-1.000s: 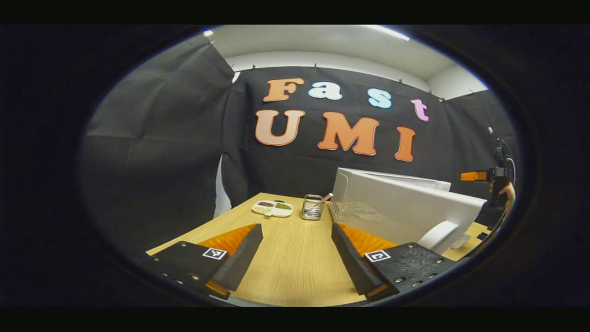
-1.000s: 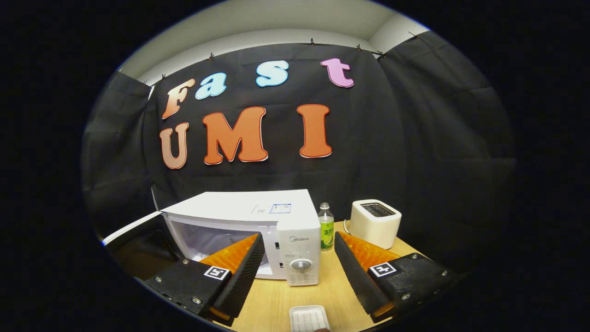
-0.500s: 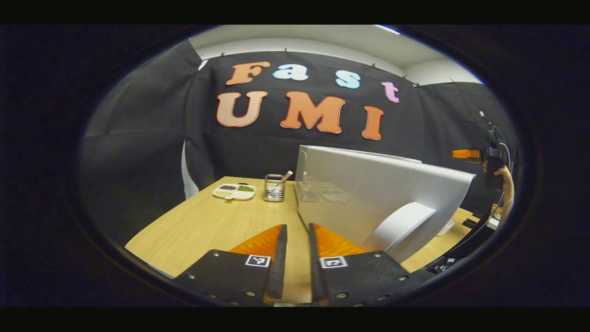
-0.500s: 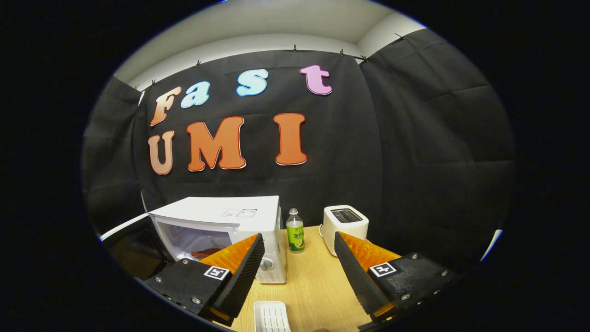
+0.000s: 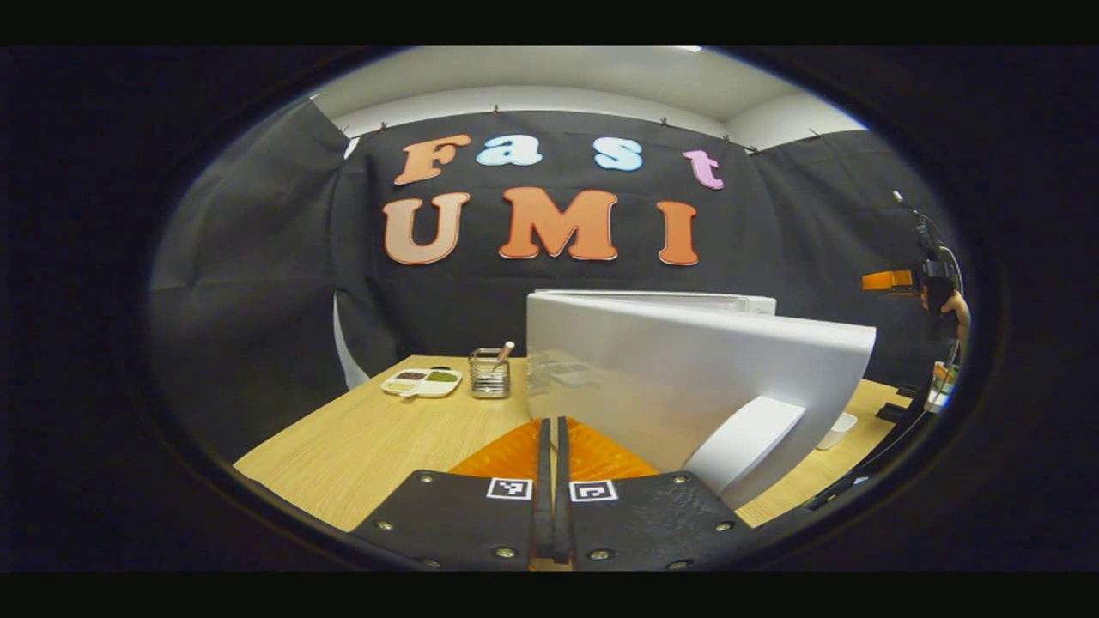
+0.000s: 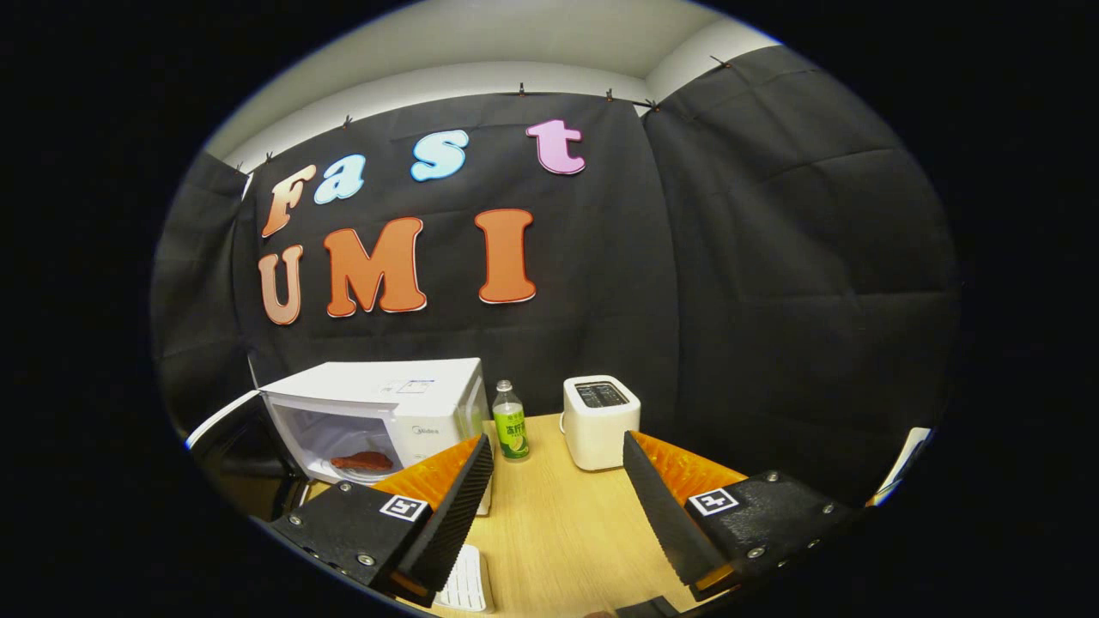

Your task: Open the microwave oven with the left hand, put the food in, and close the microwave oven.

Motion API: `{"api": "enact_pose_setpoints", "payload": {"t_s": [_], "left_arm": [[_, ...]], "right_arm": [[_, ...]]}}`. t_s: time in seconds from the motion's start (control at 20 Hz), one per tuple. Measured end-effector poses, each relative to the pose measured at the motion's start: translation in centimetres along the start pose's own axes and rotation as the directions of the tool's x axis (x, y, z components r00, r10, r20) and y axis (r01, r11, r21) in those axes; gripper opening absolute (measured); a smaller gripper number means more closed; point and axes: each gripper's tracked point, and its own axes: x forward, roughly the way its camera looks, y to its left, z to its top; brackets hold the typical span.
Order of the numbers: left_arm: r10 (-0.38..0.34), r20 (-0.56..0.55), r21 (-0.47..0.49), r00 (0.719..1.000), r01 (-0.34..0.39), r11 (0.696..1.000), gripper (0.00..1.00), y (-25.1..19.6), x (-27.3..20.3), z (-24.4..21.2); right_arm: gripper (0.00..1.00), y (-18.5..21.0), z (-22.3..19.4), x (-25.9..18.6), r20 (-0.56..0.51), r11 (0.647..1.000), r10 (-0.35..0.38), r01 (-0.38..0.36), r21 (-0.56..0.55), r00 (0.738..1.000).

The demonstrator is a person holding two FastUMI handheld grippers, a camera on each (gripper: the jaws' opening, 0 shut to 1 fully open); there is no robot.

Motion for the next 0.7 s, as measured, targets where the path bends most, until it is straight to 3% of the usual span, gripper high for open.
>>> {"api": "enact_pose_setpoints", "payload": {"t_s": [0.3,0.5,0.7], "left_arm": [[-0.091,-0.014,-0.001,0.996,0.091,0.996,0.00,-5.3,2.9,0.3],[-0.095,0.011,0.058,0.995,0.094,0.994,0.00,-7.3,4.9,2.5],[-0.134,0.029,0.047,0.991,0.132,0.990,0.00,-9.6,6.9,3.7]], "right_arm": [[0.95,-3.7,0.0,-1.0,0.000,0.999,-0.047,0.047,-0.007,0.999],[0.95,-6.0,-0.2,-1.4,-0.007,0.996,-0.084,0.084,0.006,0.996],[0.95,-7.7,-0.1,-2.1,-0.003,0.994,-0.107,0.107,0.019,0.994]]}}
